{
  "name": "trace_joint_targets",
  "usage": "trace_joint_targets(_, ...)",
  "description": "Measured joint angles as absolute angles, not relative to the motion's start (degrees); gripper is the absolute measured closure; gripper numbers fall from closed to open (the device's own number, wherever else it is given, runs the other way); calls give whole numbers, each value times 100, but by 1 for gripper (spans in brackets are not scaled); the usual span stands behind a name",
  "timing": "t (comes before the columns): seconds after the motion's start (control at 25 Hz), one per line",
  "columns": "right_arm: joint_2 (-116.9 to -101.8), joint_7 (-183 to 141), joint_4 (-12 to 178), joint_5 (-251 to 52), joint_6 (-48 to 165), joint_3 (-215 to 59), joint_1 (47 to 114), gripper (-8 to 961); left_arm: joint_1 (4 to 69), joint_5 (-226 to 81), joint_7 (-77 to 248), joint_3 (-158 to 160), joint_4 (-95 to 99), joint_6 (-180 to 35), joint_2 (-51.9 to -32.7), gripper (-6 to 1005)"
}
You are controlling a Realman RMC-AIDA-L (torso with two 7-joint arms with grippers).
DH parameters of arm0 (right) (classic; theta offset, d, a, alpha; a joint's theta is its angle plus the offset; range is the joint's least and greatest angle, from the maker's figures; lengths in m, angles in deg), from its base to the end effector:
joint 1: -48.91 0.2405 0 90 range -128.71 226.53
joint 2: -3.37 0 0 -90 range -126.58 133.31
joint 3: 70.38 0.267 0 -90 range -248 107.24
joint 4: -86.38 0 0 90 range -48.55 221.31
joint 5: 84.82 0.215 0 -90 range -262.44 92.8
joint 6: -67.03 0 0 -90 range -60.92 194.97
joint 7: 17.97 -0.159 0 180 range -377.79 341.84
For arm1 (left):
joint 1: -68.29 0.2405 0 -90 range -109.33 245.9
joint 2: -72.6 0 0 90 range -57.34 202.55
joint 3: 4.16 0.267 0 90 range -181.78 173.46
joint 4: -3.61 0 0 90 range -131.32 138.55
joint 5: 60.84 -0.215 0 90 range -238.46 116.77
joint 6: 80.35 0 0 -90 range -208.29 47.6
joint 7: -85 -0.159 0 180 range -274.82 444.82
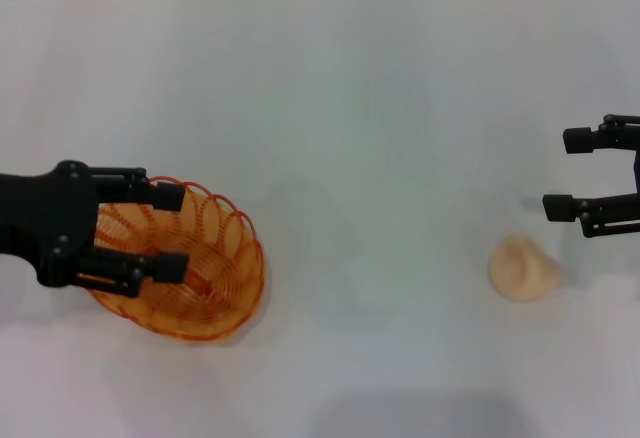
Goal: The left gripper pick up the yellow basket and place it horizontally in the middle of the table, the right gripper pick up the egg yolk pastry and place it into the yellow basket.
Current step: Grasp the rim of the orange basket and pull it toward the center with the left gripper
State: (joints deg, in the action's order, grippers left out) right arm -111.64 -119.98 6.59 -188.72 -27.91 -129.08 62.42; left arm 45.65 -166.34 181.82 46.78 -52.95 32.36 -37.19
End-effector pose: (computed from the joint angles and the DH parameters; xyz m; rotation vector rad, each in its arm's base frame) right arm 0.2297 0.3055 0.0677 -2.7646 0.4377 0.4634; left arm -0.2543 0.2923 0.0703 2.9982 0.6012 0.6289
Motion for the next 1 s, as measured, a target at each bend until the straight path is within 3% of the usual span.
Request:
trace_joint_targets(0.24, -11169, -12022, 729, -18871, -2644, -12991, 6251, 94, 4171, -17383, 18333, 4153, -5283, 3187, -3583, 179)
trace_joint_targets(0.6, -11168, -12152, 755, -18855, -2599, -13048, 6253, 94, 3174, -19089, 19050, 3641, -5314, 3158, -3155, 192)
trace_joint_targets(0.84, -11168, -12194, 775, -18867, -2577, -13106, 6253, 94, 2846, -20144, 19457, 3643, -5322, 3154, -3150, 201)
trace_joint_targets(1.0, -11168, -12194, 834, -18864, -2571, -13116, 6253, 95, 2799, -20798, 19650, 3655, -5325, 3116, -3246, 207)
